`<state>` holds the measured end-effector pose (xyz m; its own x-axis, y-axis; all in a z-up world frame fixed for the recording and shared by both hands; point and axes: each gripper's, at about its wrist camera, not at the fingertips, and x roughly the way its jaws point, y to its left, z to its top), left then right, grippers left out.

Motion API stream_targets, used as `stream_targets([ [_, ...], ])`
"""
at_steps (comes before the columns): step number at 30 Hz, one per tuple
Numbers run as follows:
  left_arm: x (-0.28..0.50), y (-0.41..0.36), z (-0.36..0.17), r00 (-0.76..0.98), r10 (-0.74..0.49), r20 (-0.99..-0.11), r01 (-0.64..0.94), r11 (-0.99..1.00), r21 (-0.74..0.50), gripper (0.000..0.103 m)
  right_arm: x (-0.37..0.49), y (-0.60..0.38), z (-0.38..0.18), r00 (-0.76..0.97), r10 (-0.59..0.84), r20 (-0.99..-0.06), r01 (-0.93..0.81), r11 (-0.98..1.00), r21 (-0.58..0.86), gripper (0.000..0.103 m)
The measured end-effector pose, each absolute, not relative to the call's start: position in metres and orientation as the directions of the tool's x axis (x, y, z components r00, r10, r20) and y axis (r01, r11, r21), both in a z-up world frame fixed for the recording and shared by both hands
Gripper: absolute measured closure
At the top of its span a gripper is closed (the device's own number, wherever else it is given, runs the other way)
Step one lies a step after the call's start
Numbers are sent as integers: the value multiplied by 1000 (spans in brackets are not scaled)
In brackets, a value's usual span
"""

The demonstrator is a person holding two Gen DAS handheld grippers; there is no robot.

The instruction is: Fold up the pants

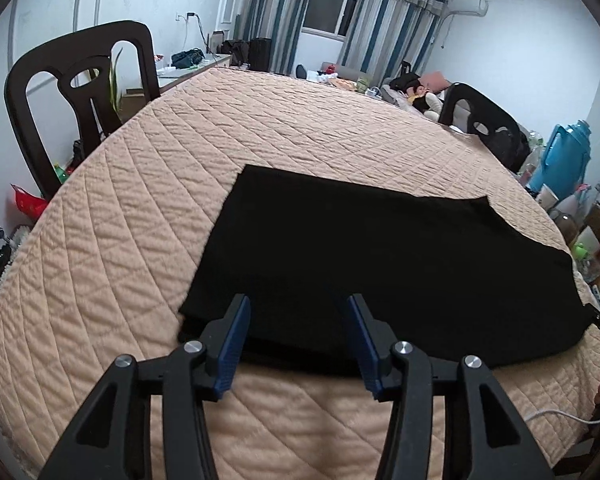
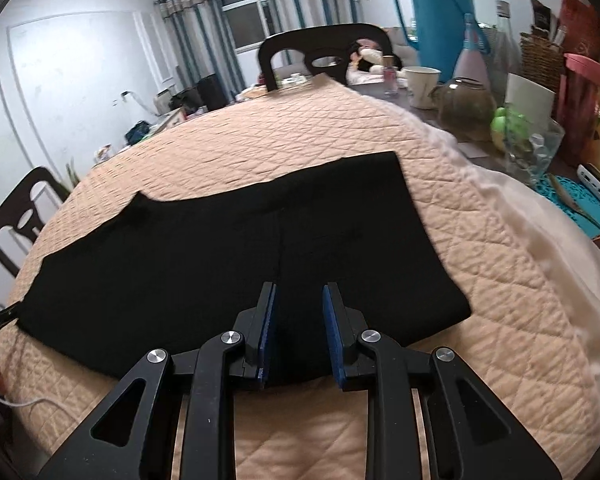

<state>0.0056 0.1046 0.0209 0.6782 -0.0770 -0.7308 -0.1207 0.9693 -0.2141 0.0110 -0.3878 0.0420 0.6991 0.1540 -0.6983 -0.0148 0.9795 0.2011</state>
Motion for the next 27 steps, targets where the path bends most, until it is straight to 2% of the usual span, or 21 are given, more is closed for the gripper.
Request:
stream_targets([
  [3,0,101,25,677,-86,-731,-108,971,-213,50,2,-379,59,718,195,-668,-65,974,215,72],
  [7,-7,98,38,692,-95,-716,-93,971,-219,50,-9,-374,88,760,222,-611,-106,970,220,71],
  [11,-11,94,46,710,-95,-698,-72,976,-206,45,-18,-368,101,777,224,-588,-131,972,197,67],
  [19,0,108,8,629,-60,-775,-171,962,-213,44,-3,-371,59,723,179,-667,-66,979,192,66],
  [27,-18,116,4,660,-85,-747,-243,916,-320,42,12,-356,52,710,217,-670,-118,974,192,66],
])
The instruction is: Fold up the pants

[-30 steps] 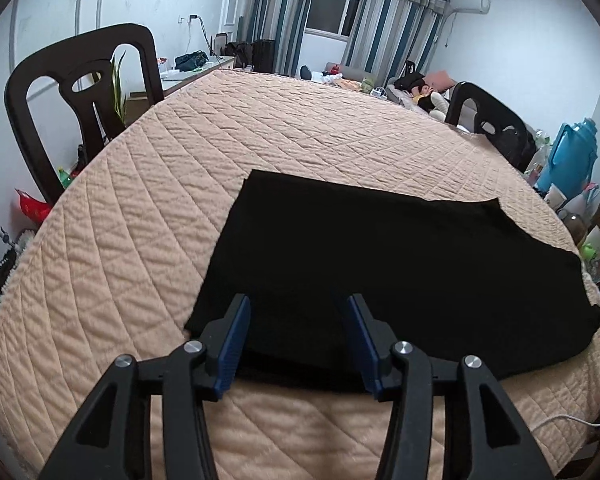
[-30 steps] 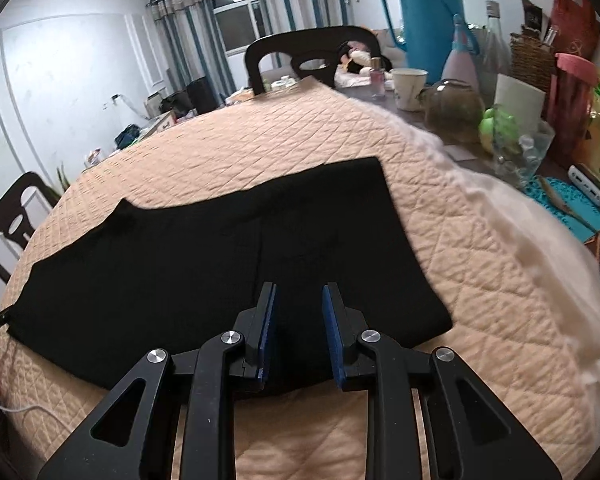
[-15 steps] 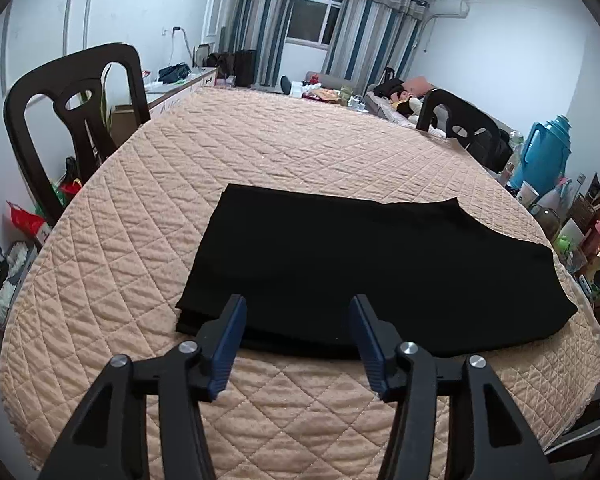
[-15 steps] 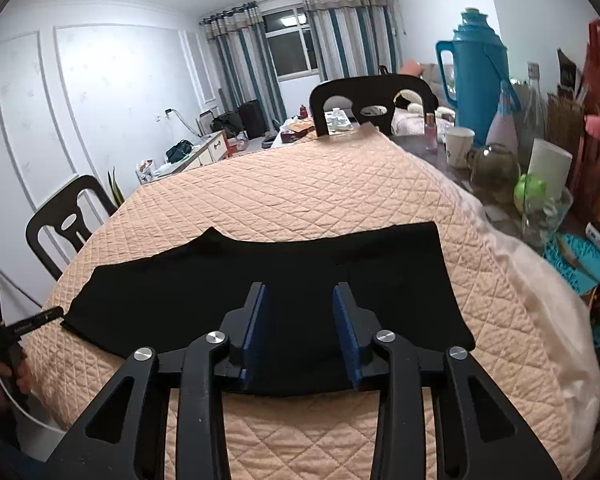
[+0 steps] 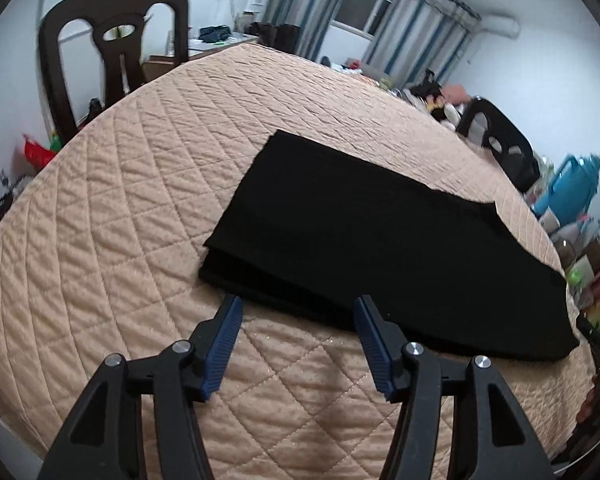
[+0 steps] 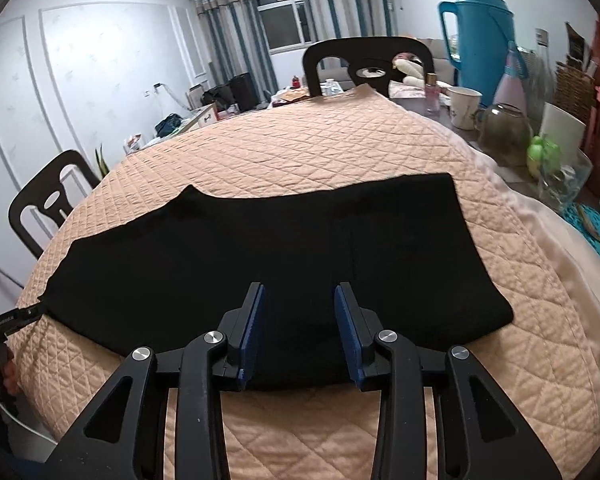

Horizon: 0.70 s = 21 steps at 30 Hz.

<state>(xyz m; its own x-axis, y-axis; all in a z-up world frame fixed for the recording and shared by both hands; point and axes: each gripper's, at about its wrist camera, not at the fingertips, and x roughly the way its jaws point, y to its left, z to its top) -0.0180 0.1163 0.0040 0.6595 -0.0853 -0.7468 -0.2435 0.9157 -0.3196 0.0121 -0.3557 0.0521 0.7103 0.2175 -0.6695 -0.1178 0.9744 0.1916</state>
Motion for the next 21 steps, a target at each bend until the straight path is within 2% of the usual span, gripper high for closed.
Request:
stream_targets([
  [5,-15,117,2,695,-91,-713,-270,886,-376,30,20,-350,49,708,246,-662,-141,968,209,66],
  [10,5,122,1,729,-110,-675,-278,854,-440,29,21,-350,48,711,250,-657,-140,966,216,66],
  [11,7,122,1,733,-118,-669,-270,853,-446,32,21,-351,49,714,251,-653,-138,966,221,66],
  [12,9,121,1,738,-124,-663,-259,855,-449,41,20,-352,49,717,252,-650,-136,965,224,66],
  [13,12,120,0,736,-128,-665,-254,858,-446,46,19,-353,50,719,251,-648,-133,965,226,66],
  [15,18,119,-3,724,-119,-679,-260,865,-430,66,19,-355,50,721,246,-648,-127,966,226,66],
  [16,20,118,-4,722,-112,-683,-262,869,-420,73,19,-356,50,721,245,-648,-124,966,228,66],
  [17,24,119,-5,711,-104,-696,-270,873,-407,85,19,-357,50,721,246,-648,-123,965,230,66],
  [18,26,119,-5,702,-95,-706,-277,876,-394,93,19,-357,49,721,246,-648,-120,965,233,66],
  [21,35,114,2,697,-106,-709,-253,889,-382,96,18,-359,48,722,248,-646,-117,964,239,66],
])
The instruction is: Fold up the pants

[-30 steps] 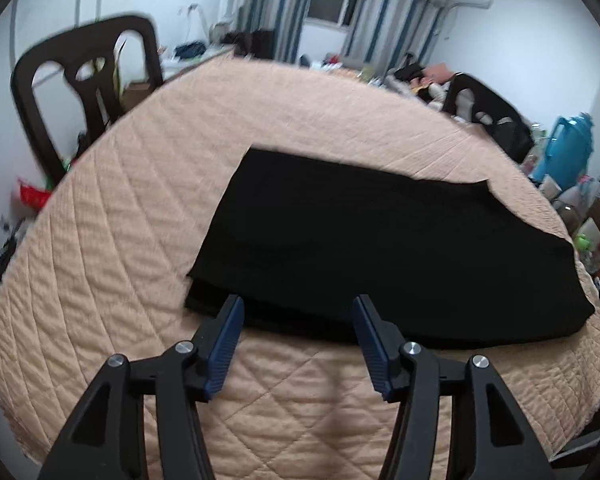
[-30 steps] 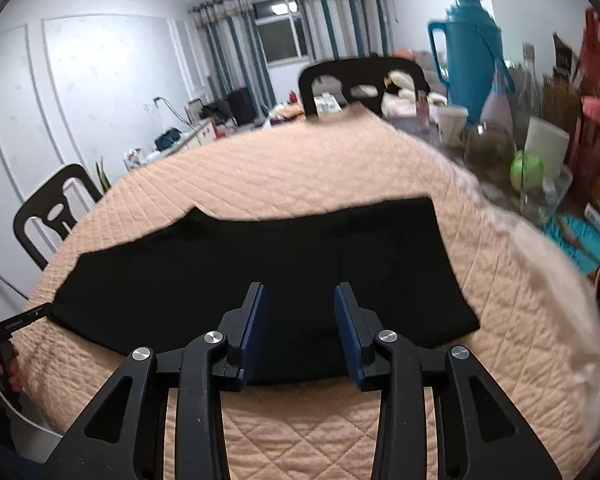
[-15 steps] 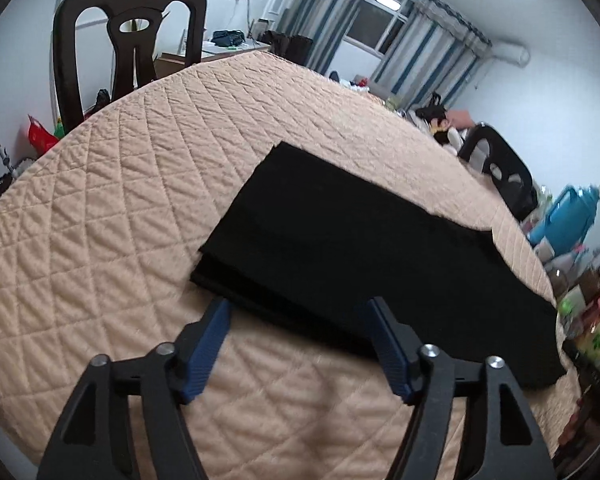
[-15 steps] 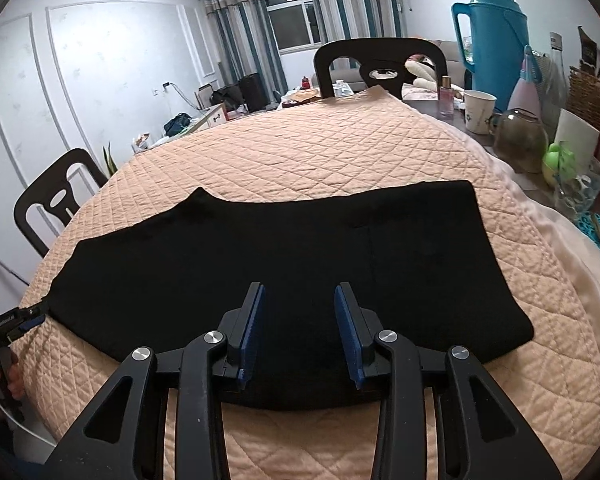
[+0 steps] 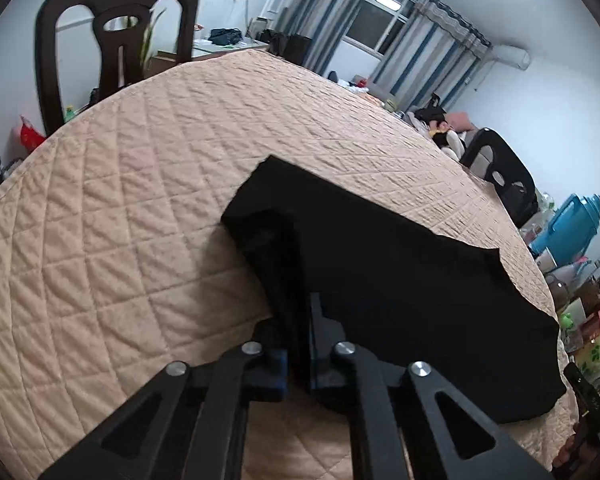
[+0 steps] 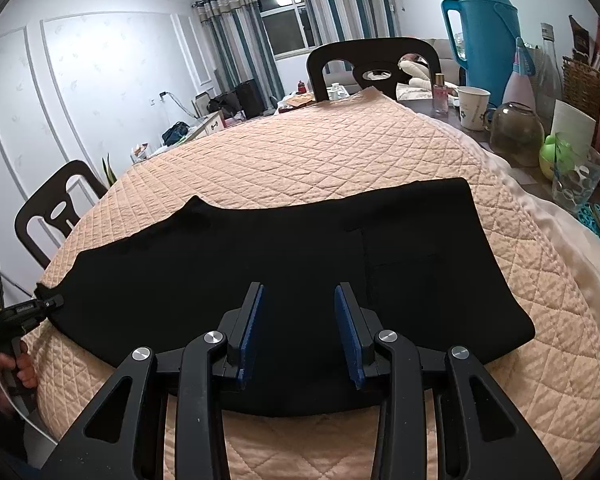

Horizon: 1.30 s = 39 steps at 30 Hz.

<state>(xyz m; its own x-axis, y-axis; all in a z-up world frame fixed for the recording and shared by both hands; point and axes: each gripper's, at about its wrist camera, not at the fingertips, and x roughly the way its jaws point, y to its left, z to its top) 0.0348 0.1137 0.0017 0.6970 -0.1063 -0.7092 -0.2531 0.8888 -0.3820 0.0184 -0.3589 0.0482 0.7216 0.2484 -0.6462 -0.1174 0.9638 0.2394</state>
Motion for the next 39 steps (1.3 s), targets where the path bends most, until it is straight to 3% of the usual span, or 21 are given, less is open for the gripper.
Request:
stream_targets([
  [4,46,84,32,735,-133,-665,-139,930,-339,96,15,-362,49,727,251,-639,-117,962,246,66],
  [11,82,-11,74,740,-331,-586,156,931,-329,97,6,-374,47,738,244,-629,-86,959,271,66],
  [19,92,-139,29,487,-559,-671,452,819,-354,96,-5,-389,44,737,221,-639,-39,957,286,66],
  [22,80,-153,7,421,-567,-709,474,803,-361,95,-4,-388,41,726,232,-647,-42,955,295,66],
  [25,72,-145,17,419,-599,-683,486,783,-388,90,-1,-381,38,714,260,-650,-64,949,309,66],
  [30,60,-117,42,493,-601,-629,492,789,-368,65,12,-360,36,684,350,-640,-140,924,356,66],
  [39,77,-66,37,615,-433,-659,333,900,-281,65,54,-314,15,565,422,-709,-227,905,359,66],
])
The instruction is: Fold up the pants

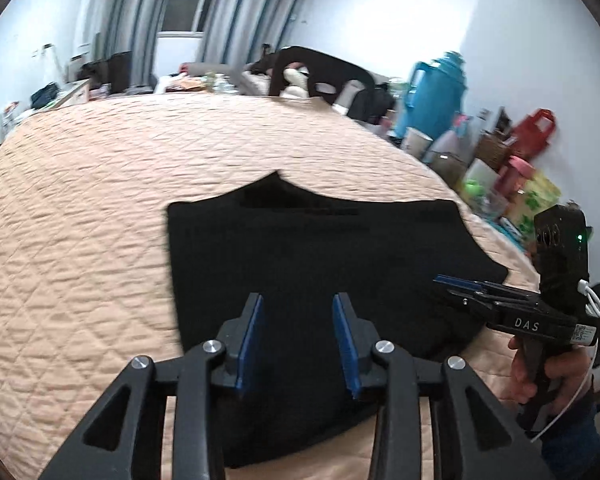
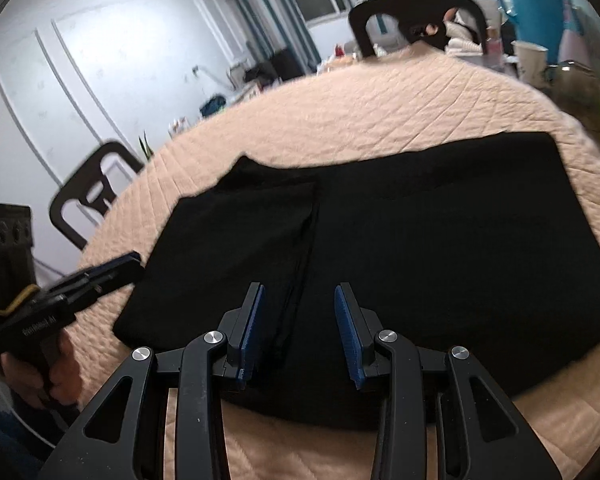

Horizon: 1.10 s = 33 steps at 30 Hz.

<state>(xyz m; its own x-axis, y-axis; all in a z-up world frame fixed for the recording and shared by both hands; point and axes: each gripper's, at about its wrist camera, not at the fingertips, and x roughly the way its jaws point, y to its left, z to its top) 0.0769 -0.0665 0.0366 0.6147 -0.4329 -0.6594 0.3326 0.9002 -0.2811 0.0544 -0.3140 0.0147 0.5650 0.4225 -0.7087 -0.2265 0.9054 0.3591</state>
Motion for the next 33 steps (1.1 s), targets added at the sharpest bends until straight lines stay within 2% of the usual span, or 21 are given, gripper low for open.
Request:
stream_targets([
  [11,82,-52,25,619,-412,-668,314,910,-271,65,88,-299,9,519,487,-702,-233,871,432,66],
  [13,83,-52,23,616,-413,-670,314,910,-272,65,89,-296,9,521,475,-709,-230,878,419,77],
  [14,83,-51,23,615,-412,-672,312,910,-273,65,91,-296,7,517,471,-715,-224,880,418,96],
  [15,84,-50,22,614,-412,-673,311,910,-274,65,92,-298,6,511,476,-716,-217,877,428,99],
  [20,84,-49,24,620,-407,-671,306,913,-271,65,84,-301,21,557,481,-676,-229,872,432,100],
  [25,86,-49,18,610,-400,-684,298,916,-270,65,92,-315,5,546,456,-702,-169,881,442,101],
  [33,84,-46,17,610,-396,-686,290,918,-271,65,88,-316,21,581,475,-661,-205,871,446,101],
])
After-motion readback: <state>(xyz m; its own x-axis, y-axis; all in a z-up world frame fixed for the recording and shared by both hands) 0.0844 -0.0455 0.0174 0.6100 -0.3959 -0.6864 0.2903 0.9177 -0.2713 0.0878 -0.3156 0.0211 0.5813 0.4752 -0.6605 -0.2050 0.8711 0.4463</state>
